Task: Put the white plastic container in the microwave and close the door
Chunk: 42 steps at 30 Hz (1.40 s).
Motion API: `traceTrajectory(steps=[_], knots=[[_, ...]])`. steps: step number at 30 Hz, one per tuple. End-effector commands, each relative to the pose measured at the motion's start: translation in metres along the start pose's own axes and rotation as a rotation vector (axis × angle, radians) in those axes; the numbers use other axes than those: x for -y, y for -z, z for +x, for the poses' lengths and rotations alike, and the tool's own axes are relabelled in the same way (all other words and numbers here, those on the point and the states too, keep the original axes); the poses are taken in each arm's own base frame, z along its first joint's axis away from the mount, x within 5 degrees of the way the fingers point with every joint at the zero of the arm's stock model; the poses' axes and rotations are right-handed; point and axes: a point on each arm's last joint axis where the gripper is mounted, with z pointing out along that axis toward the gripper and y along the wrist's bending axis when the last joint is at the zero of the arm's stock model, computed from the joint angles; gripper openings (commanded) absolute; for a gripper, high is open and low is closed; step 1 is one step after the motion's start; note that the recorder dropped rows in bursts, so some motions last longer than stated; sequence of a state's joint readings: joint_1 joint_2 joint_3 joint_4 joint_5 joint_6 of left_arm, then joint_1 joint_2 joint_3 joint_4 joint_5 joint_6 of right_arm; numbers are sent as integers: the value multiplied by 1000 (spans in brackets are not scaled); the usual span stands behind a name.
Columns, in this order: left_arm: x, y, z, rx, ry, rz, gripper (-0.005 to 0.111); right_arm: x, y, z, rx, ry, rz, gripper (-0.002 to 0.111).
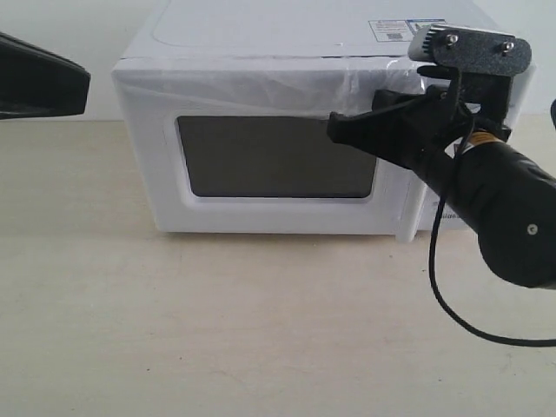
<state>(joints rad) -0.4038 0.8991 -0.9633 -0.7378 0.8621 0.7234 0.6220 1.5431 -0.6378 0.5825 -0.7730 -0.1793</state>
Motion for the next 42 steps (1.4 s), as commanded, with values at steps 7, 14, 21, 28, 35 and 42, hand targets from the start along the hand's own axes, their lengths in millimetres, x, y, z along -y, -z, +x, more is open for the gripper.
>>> traceTrajectory(steps=[7, 14, 21, 28, 35, 42], knots=[[2, 3, -2, 9, 9, 8, 4, 1, -13, -20, 51, -22, 19, 0], [2, 3, -2, 9, 9, 8, 4, -1, -11, -14, 0, -3, 4, 0], [1, 3, -1, 3, 0, -2, 4, -14, 10, -14, 18, 25, -55, 0], [1, 4, -1, 0, -13, -12, 4, -13, 44, -23, 47, 15, -78, 0], [17, 32, -3, 101, -45, -39, 4, 13, 89, -28, 76, 13, -57, 0], [37, 63, 12, 212, -53, -66, 4, 31, 140, -38, 122, -31, -148, 0]])
